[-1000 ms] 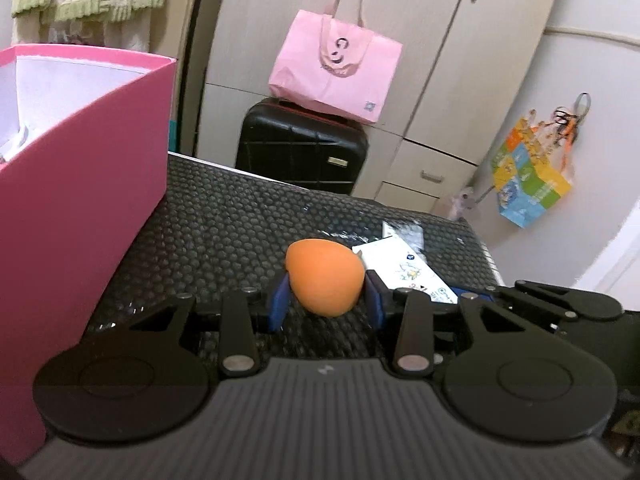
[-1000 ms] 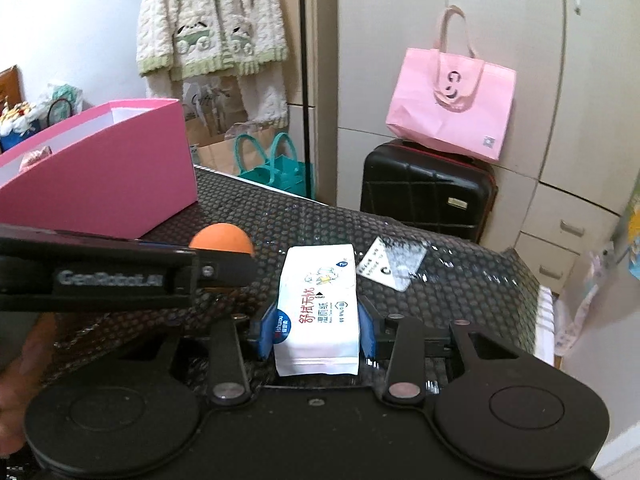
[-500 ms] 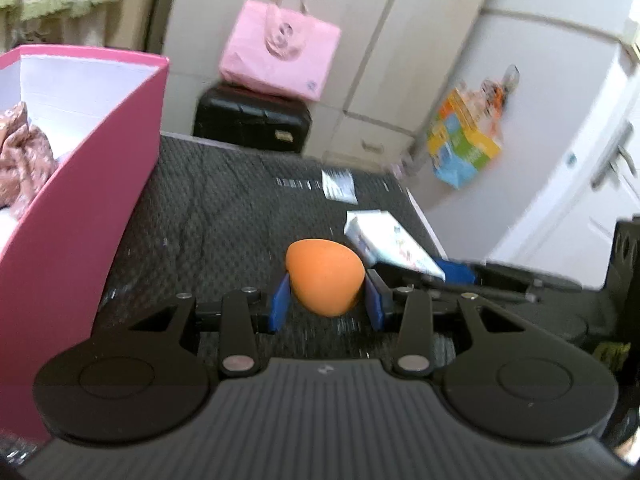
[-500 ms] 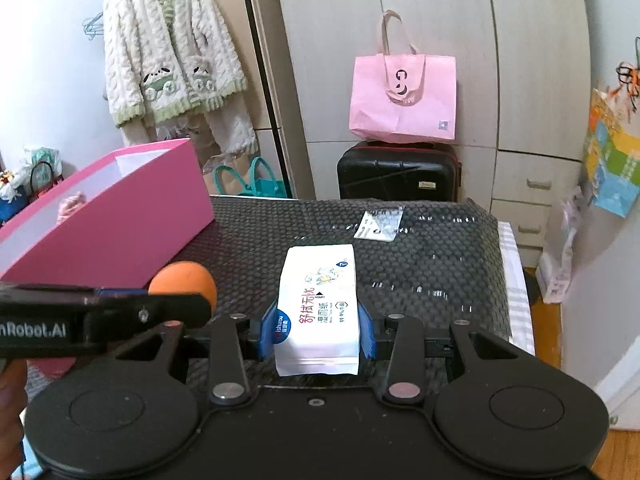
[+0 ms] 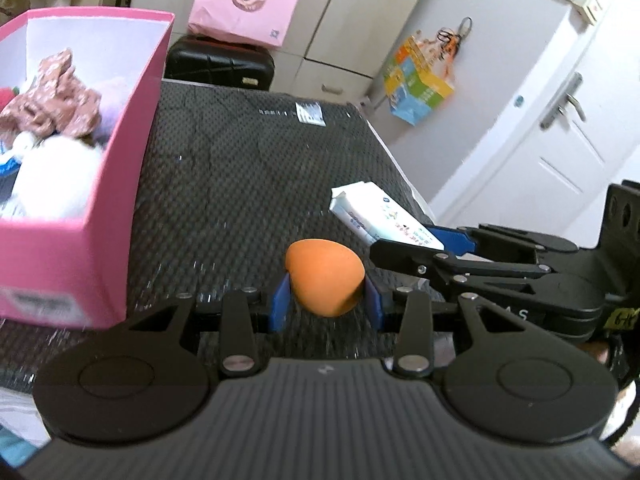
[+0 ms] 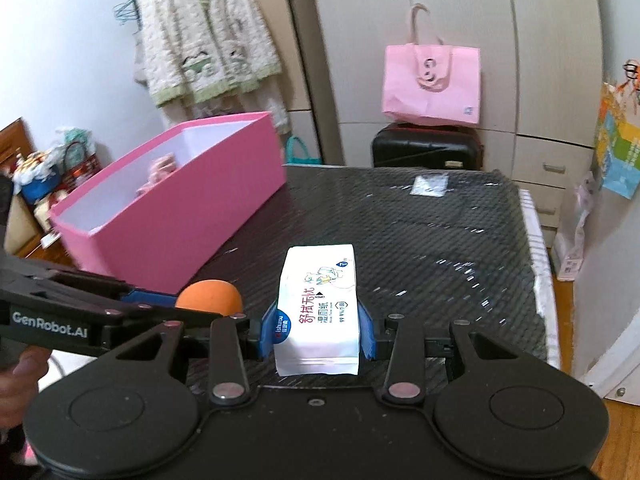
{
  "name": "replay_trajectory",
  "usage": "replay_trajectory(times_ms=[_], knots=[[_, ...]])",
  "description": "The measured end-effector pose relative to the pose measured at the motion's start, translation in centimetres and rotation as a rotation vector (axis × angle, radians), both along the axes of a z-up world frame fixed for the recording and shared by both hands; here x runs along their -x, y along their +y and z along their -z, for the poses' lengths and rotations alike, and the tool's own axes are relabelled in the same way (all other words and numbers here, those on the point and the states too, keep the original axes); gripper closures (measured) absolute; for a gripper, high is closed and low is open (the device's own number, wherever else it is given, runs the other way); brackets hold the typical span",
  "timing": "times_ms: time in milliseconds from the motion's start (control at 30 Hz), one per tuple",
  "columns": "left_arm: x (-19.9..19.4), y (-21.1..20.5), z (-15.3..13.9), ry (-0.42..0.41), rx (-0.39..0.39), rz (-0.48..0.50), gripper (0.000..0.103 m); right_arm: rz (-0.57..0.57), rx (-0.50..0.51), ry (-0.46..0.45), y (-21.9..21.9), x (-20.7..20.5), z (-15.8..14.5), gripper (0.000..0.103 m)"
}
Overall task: Organize soft objects
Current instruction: 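Carry the orange sponge and tissue pack into the pink box and release both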
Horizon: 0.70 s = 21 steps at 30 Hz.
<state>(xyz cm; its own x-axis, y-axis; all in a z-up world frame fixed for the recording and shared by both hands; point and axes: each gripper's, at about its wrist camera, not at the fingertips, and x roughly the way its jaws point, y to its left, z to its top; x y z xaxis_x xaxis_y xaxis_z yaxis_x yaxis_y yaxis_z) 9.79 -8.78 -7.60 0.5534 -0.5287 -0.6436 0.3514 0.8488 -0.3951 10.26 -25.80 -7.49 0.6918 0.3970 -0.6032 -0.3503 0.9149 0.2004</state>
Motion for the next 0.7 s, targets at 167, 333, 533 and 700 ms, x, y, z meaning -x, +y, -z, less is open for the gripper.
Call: replay_trajectory(times_ms=[167, 333, 533, 700], knots=[[2.6, 1.9, -0.4, -0.005, -0.009, 0.031, 0.065, -0.051, -0.004, 0.016, 1.8, 2.4, -0.7, 0.058], [4.3, 3.9, -1.2, -0.004, -0.011, 0.054, 0.065, -0.092, -0.031, 0.034, 3.1, 4.4, -1.5, 0.058], [5.2, 6.9, -1.8, -0.009, -0.028, 0.030, 0.064, -0.151, -0.004, 0.020, 5.9, 6.2, -3.0, 0.058], [5.8, 9.8, -2.2, 0.007, 0.001, 0.040, 0.064, -0.199, 0.014, -0.011, 8.7, 6.9, -4.1, 0.057]])
